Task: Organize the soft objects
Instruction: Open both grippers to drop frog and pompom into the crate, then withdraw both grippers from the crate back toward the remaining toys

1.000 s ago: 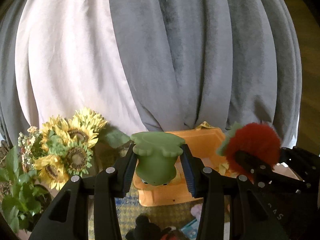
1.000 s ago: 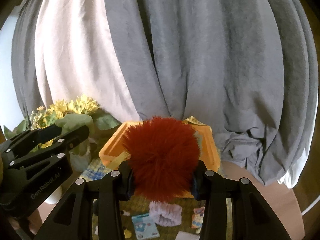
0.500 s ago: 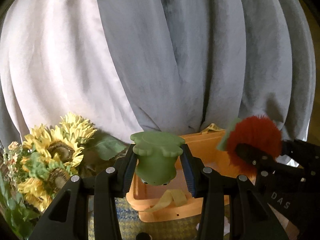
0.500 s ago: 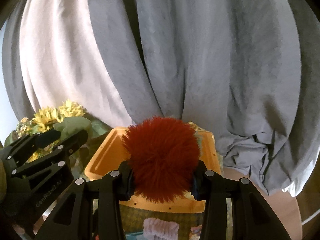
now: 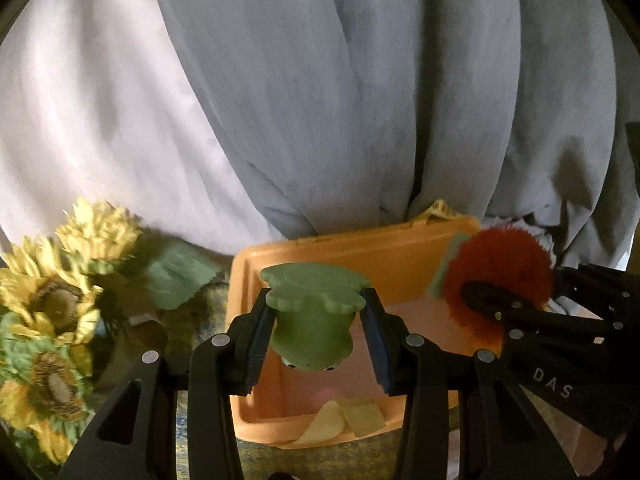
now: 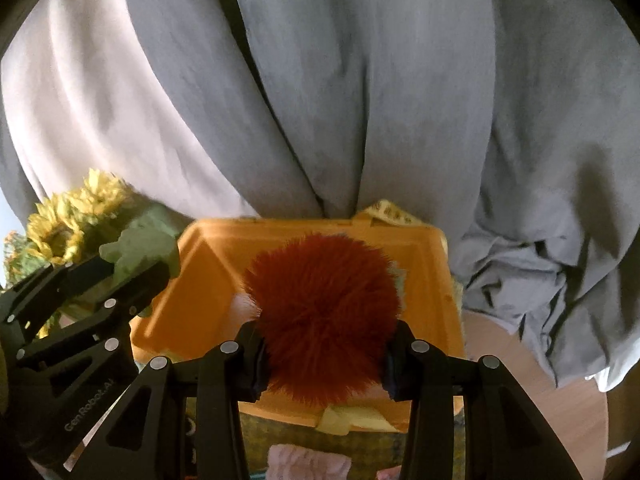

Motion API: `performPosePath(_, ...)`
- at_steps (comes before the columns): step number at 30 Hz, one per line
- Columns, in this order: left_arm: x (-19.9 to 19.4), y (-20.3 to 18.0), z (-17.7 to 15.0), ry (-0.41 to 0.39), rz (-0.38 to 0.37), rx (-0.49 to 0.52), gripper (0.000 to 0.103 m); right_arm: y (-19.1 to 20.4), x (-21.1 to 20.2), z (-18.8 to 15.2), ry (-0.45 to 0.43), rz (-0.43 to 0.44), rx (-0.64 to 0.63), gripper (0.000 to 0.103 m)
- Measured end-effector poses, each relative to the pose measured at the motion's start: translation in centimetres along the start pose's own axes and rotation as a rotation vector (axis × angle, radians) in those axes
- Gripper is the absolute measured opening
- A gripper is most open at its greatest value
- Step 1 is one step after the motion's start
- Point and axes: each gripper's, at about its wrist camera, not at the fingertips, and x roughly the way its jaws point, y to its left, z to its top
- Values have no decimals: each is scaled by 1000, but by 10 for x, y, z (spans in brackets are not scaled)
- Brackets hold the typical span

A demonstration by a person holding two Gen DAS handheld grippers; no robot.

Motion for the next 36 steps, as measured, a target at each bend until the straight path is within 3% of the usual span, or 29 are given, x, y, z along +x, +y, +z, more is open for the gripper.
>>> performPosePath(10, 36, -5, -9, 114, -45, -2, 44, -12, 40, -6, 121, 2, 3, 45)
performPosePath(12, 39, -6, -9, 124, -48, -3, 44, -15, 46, -7, 135, 6, 9, 50)
performPosePath(14, 40, -6, -10, 124, -51, -3, 50, -17, 46, -7, 134, 3, 13, 59)
performPosePath(16, 38, -5, -10, 116, -45, -2, 55, -17, 44, -7, 120, -11, 14, 65)
performPosePath(20, 30, -3, -8, 94, -33, 2, 65, -18, 36, -3, 94, -20, 25, 68)
performPosePath(36, -67, 16, -15, -54, 40, -57, 79, -4, -56, -7, -107, -63, 47, 74)
